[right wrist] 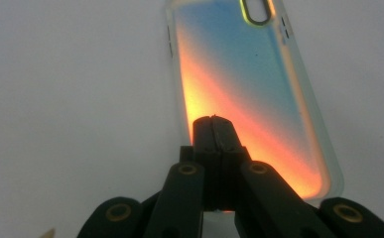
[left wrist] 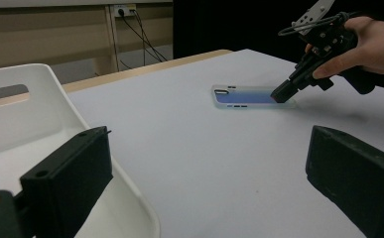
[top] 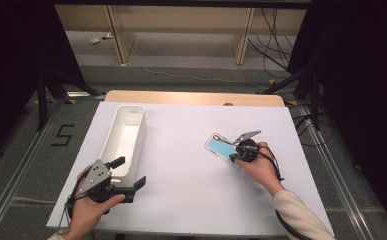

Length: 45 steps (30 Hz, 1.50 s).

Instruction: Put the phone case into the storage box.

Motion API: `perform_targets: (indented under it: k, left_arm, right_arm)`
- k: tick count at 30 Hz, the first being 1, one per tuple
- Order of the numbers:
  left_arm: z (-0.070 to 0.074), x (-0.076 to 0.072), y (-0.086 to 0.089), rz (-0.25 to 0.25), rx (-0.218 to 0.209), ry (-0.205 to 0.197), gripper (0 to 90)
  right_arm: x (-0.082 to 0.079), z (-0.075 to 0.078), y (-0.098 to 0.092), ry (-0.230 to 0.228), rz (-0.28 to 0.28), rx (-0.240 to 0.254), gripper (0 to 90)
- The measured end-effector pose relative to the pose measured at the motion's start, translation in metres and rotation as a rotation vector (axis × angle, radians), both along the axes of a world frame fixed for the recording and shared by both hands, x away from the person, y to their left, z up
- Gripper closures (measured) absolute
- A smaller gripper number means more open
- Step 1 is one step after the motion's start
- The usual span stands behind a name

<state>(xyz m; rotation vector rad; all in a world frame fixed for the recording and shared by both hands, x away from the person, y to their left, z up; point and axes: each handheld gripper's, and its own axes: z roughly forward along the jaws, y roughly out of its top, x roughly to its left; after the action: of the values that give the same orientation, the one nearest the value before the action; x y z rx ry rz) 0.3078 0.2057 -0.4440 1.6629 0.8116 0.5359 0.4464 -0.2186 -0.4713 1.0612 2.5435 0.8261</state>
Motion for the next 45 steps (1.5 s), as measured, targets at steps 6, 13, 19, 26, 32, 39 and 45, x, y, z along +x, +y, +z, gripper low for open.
perform_targets:
  k: [6, 13, 19, 26, 32, 39, 45]
  left_arm:
    - [0.000, 0.000, 0.000, -0.001, -0.001, 0.000, 4.0]
    - [0.000, 0.000, 0.000, 0.000, -0.001, -0.001, 4.1]
    - [0.000, 0.000, 0.000, 0.000, -0.002, -0.002, 4.1]
    - [0.000, 0.000, 0.000, 0.000, -0.001, -0.001, 4.2]
    - [0.000, 0.000, 0.000, 0.001, -0.002, -0.002, 4.3]
    - [0.000, 0.000, 0.000, 0.002, -0.002, -0.003, 4.4]
    - [0.000, 0.000, 0.000, 0.000, -0.004, -0.002, 4.6]
  right_arm:
    - [-0.001, 0.000, 0.004, 0.021, -0.002, 0.000, 90.0]
    - [-0.003, -0.001, 0.011, 0.037, 0.001, 0.002, 90.0]
    - [-0.005, 0.000, 0.016, 0.053, 0.013, 0.002, 90.0]
    - [-0.005, -0.001, 0.018, 0.051, 0.009, 0.003, 90.0]
    - [-0.006, 0.000, 0.022, 0.072, -0.006, 0.005, 90.0]
    - [-0.006, 0.000, 0.024, 0.074, -0.003, 0.007, 90.0]
    - [-0.005, -0.001, 0.024, 0.057, 0.004, 0.010, 90.0]
